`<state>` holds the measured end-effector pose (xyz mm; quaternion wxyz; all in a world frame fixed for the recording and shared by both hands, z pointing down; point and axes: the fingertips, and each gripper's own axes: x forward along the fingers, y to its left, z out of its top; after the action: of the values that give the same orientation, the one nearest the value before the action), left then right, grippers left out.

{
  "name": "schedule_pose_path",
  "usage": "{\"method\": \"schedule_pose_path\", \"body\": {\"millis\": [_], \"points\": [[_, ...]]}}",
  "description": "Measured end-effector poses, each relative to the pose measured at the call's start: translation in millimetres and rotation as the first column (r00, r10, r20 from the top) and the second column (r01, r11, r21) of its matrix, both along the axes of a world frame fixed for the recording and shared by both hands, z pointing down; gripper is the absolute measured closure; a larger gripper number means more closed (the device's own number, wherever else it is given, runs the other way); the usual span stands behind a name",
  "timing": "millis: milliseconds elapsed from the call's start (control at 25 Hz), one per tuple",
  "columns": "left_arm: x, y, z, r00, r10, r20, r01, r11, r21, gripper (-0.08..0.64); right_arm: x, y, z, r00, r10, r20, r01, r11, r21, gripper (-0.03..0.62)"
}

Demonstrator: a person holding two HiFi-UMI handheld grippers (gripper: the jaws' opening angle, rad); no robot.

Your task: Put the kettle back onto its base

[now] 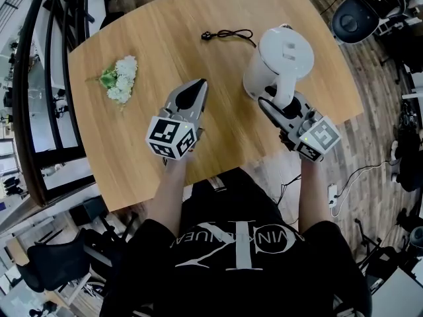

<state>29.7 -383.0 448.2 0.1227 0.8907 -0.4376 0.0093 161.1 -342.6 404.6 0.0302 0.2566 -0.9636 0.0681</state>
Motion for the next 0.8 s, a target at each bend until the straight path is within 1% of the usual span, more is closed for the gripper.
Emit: {"method": "schedule_pose_path", "body": {"millis": [80,520,640,800], "points": [[-2,2,0,1.000,0.001,0.001,-0.001,1.000,0.000,0.551,0,3,4,1.000,0.008,-0.006,-0.008,1.000,-0.003,0.462],[-5,5,1,1.000,0.005,0.005,-0.005,1.000,-0.006,0.551,-1,-1,3,0.996,0.082,0.027,-0.082,0.997,0.010,0.462],[-5,5,1,1.000,0.008,0.003,-0.008,1.000,-0.007,0.551,0,-4,2,0.992,0.122,0.035,-0.122,0.992,0.011,0.462],[-8,6,1,1.000,0.013,0.002,-0.013,1.000,-0.007,0.551,0,-9,3,0.977,0.205,0.052,-0.205,0.979,-0.004,0.460]]}}
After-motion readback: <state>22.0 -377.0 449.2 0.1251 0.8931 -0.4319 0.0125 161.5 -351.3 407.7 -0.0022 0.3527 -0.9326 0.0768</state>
